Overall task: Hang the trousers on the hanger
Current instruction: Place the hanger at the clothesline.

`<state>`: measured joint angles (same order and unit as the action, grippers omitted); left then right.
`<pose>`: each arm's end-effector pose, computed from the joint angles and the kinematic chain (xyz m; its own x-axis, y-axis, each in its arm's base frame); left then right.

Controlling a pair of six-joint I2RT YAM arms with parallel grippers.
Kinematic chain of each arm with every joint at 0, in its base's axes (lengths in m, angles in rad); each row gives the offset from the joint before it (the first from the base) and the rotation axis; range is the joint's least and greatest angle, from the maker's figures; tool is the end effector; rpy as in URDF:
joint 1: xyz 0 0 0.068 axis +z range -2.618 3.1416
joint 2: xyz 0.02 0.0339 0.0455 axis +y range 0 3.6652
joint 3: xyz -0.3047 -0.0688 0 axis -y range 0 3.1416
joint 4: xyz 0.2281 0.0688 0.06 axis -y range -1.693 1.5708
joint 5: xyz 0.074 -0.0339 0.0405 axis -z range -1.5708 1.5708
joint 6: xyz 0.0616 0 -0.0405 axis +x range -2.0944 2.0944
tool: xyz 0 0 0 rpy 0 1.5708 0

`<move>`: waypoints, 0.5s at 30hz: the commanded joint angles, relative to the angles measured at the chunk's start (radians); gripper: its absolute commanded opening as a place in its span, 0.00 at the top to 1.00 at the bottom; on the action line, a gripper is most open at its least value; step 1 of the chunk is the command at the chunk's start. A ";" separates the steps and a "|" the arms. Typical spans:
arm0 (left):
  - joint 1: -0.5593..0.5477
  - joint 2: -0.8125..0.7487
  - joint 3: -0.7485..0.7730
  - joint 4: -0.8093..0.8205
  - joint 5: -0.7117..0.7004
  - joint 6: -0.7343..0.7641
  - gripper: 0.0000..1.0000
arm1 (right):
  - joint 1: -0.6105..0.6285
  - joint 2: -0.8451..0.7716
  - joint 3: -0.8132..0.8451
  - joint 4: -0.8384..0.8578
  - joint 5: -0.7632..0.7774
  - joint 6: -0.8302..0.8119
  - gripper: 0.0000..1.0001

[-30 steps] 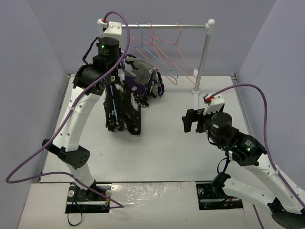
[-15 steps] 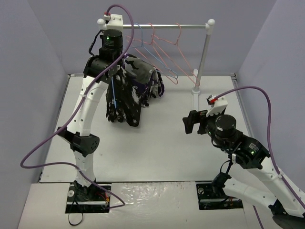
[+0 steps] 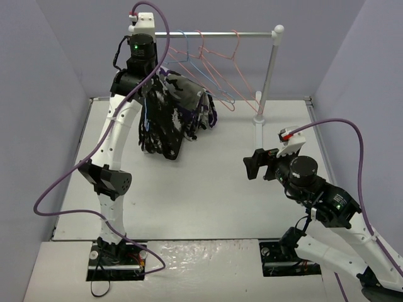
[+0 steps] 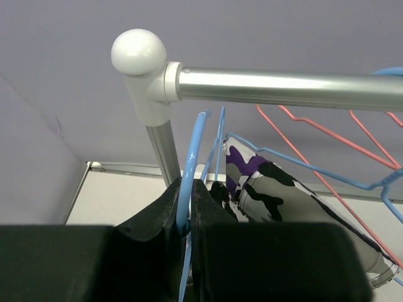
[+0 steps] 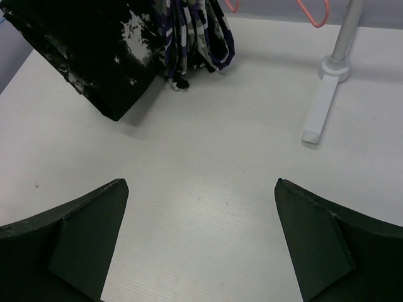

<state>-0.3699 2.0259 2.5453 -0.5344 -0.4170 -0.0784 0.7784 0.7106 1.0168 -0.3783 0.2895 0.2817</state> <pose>0.4309 -0.1403 0.5505 -0.0103 -0.0728 -0.9973 -0.0480 0.9962 -0.0723 0.0986 0.0725 0.4286 -0.1800 0.1967 -0.9638 -0.4374 0.8616 0.2575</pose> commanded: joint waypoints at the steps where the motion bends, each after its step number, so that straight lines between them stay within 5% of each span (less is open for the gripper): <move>1: 0.027 -0.106 0.016 0.234 0.060 -0.017 1.00 | -0.007 -0.024 -0.011 0.065 0.005 0.015 0.00; 15: 0.143 -0.068 0.102 0.207 0.271 -0.130 1.00 | -0.007 -0.039 -0.020 0.056 0.017 -0.030 0.00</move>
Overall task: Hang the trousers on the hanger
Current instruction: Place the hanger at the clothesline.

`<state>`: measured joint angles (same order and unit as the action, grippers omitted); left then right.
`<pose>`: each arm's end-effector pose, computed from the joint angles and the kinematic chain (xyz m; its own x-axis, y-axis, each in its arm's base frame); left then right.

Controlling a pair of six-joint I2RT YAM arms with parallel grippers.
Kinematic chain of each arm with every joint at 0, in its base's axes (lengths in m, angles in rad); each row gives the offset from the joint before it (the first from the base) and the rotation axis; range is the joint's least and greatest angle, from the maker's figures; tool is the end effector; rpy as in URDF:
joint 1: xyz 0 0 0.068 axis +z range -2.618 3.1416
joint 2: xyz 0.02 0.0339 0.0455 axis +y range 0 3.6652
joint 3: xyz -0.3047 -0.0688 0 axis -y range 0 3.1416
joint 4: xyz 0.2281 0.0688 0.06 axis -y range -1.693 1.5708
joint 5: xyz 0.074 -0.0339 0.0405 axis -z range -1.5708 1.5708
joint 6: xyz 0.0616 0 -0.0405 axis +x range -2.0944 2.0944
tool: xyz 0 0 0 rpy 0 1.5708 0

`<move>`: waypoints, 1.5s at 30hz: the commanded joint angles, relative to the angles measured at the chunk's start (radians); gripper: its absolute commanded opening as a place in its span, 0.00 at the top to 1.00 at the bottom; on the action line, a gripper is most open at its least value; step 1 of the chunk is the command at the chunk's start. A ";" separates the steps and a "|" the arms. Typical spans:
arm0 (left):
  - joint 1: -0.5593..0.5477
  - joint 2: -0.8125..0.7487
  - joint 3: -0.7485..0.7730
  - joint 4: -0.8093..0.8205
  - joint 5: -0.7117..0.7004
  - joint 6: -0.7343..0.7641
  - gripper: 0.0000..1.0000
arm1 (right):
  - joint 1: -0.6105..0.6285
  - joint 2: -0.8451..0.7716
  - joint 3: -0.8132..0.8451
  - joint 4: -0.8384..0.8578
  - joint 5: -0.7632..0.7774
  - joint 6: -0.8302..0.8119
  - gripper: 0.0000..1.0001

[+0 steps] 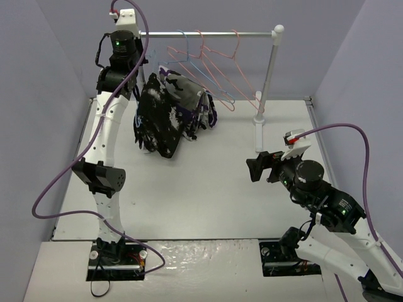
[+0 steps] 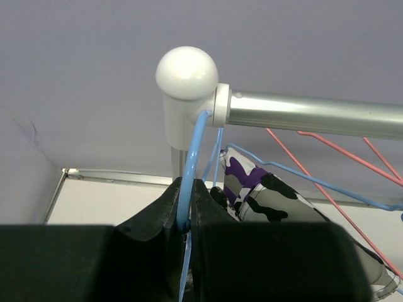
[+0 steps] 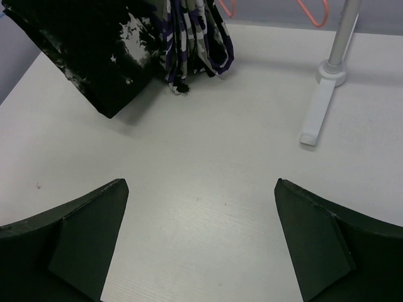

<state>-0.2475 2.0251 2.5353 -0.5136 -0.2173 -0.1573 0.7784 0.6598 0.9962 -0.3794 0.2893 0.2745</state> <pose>0.4469 -0.0992 0.5506 -0.0080 -0.1558 -0.9878 0.0293 0.9873 -0.1559 0.0890 0.0631 0.4265 -0.1569 0.2102 -0.9650 -0.4441 0.8577 0.2590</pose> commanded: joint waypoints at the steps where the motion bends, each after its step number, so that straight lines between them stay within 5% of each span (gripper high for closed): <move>1: 0.024 -0.063 0.120 0.182 0.069 -0.053 1.00 | -0.006 0.012 -0.003 0.059 0.017 -0.024 0.00; 29: 0.024 0.074 0.174 0.265 0.130 -0.150 1.00 | -0.006 0.054 -0.031 0.060 0.049 -0.043 0.00; 40: -0.018 -0.015 -0.019 0.262 0.096 -0.065 1.00 | -0.005 0.058 -0.027 0.059 0.062 -0.040 0.00; 44: -0.018 -0.029 -0.033 0.250 0.100 -0.037 0.85 | -0.007 0.058 -0.025 0.059 0.064 -0.041 0.00; 45: -0.020 -0.043 -0.048 0.258 0.102 -0.025 0.74 | -0.007 0.057 -0.021 0.059 0.065 -0.042 0.00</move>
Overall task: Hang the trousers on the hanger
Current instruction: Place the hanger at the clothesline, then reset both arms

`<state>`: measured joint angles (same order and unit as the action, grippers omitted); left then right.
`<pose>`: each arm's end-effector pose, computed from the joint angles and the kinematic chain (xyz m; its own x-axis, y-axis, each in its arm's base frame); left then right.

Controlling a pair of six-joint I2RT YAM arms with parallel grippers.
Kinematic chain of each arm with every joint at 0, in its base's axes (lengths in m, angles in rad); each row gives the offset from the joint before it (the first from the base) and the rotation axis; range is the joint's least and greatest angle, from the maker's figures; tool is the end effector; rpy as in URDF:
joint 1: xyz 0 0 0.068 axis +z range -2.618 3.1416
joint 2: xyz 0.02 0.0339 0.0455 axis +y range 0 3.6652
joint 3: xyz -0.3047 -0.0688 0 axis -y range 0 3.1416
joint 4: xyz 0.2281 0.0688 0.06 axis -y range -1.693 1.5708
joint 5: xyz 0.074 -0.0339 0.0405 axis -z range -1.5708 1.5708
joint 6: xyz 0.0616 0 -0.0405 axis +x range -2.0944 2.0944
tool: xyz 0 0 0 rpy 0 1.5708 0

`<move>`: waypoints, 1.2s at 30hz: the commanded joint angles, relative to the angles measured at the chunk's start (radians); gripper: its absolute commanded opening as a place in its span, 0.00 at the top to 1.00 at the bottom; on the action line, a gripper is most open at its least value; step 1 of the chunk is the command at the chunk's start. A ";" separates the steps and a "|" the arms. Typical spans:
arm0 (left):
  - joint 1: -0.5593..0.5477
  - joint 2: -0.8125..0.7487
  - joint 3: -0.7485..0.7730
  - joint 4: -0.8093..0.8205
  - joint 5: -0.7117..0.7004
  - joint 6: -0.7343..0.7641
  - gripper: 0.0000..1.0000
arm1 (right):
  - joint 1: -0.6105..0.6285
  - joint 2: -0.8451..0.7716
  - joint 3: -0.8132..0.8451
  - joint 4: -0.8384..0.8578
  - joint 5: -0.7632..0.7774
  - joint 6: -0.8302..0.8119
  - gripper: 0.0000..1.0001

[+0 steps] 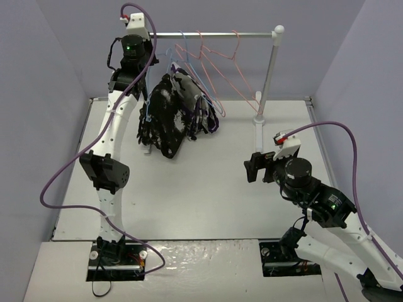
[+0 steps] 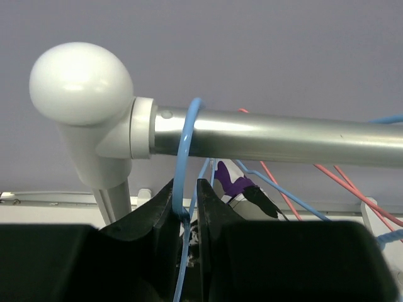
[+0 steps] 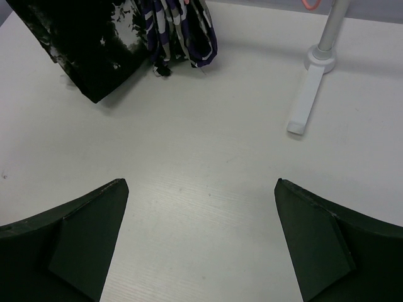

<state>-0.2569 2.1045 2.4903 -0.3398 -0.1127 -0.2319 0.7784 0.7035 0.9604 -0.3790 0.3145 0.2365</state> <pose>0.4842 -0.1200 0.5235 0.0102 -0.2388 -0.9710 0.1502 0.9604 -0.2346 0.1021 0.0739 0.4104 -0.1895 0.1260 -0.9738 -0.4163 0.8879 0.1959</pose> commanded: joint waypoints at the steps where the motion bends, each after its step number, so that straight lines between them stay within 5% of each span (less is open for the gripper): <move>1: -0.013 -0.136 -0.015 0.093 -0.003 0.063 0.63 | -0.007 0.012 0.018 0.058 0.041 -0.005 0.00; 6: -0.024 -0.214 -0.053 0.111 -0.038 0.120 0.19 | -0.007 0.002 0.042 0.057 0.045 -0.015 0.00; 11: -0.022 -0.349 -0.157 0.107 -0.059 0.149 0.04 | -0.007 -0.002 0.092 0.050 0.065 -0.042 0.00; 18: -0.024 -0.667 -0.464 0.050 -0.074 0.187 0.03 | -0.005 -0.029 0.188 0.002 0.138 -0.093 0.00; 23: -0.022 -1.012 -0.822 -0.080 -0.189 0.209 0.03 | -0.007 -0.055 0.273 -0.032 0.256 -0.140 0.00; 36: -0.021 -1.476 -1.178 -0.530 -0.303 0.069 0.03 | -0.003 -0.127 0.252 -0.029 0.394 -0.210 0.00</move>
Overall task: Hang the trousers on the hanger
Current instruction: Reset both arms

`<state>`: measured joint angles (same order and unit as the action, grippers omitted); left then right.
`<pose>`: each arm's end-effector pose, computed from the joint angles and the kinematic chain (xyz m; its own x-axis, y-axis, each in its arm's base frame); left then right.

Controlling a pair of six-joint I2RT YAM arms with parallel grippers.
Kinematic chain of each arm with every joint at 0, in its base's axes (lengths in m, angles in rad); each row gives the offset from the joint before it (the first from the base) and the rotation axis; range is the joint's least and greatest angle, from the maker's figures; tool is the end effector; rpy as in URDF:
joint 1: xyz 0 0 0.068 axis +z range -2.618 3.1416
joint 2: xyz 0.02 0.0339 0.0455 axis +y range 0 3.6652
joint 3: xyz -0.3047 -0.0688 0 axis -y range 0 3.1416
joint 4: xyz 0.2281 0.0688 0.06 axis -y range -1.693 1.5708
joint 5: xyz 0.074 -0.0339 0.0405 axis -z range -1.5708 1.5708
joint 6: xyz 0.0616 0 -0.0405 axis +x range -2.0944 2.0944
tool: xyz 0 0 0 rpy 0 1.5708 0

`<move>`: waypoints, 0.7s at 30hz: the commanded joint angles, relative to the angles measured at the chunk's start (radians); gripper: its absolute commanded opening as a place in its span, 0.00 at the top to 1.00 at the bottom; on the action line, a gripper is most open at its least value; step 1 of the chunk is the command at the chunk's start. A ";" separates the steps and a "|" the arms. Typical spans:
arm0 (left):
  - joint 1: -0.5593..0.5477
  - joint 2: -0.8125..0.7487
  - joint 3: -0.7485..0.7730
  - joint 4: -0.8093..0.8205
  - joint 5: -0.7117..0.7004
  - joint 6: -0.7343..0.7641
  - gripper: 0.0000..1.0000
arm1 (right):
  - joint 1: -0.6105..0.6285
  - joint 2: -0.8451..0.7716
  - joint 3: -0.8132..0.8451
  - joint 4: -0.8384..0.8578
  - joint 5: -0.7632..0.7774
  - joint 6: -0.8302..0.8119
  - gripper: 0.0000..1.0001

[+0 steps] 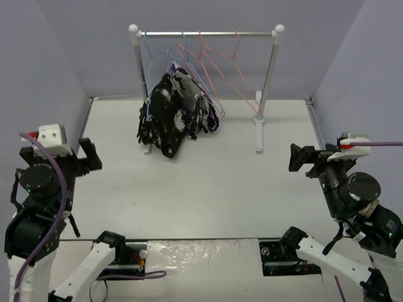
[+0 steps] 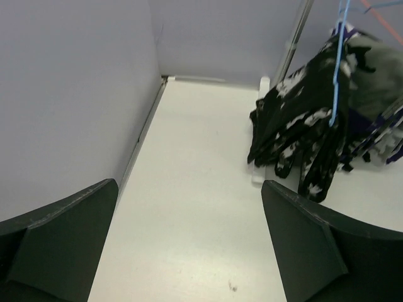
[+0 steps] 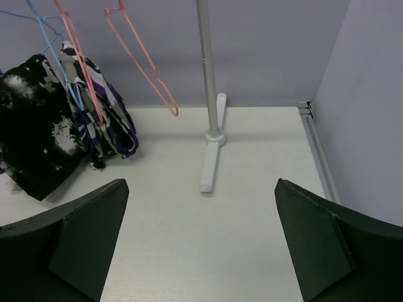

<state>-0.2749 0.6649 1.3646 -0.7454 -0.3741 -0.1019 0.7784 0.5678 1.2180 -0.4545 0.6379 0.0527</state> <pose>0.0516 0.0088 0.4883 -0.0337 -0.0889 -0.9955 -0.1026 0.9911 -0.0850 0.0467 -0.0054 0.4872 0.1305 0.1881 -0.9735 -0.1552 0.9736 0.1673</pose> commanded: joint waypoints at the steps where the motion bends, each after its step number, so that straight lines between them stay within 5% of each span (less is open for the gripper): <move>1: -0.003 -0.058 -0.068 -0.146 -0.043 -0.070 0.03 | -0.002 0.007 -0.011 0.049 0.068 -0.027 0.00; 21: -0.003 -0.102 -0.145 -0.278 -0.095 -0.167 0.03 | -0.002 0.007 -0.081 0.112 0.081 0.062 0.00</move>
<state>-0.2749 0.5190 1.2057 -1.0481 -0.4469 -0.2520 0.7784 0.5522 1.1275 -0.4378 0.6762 0.0898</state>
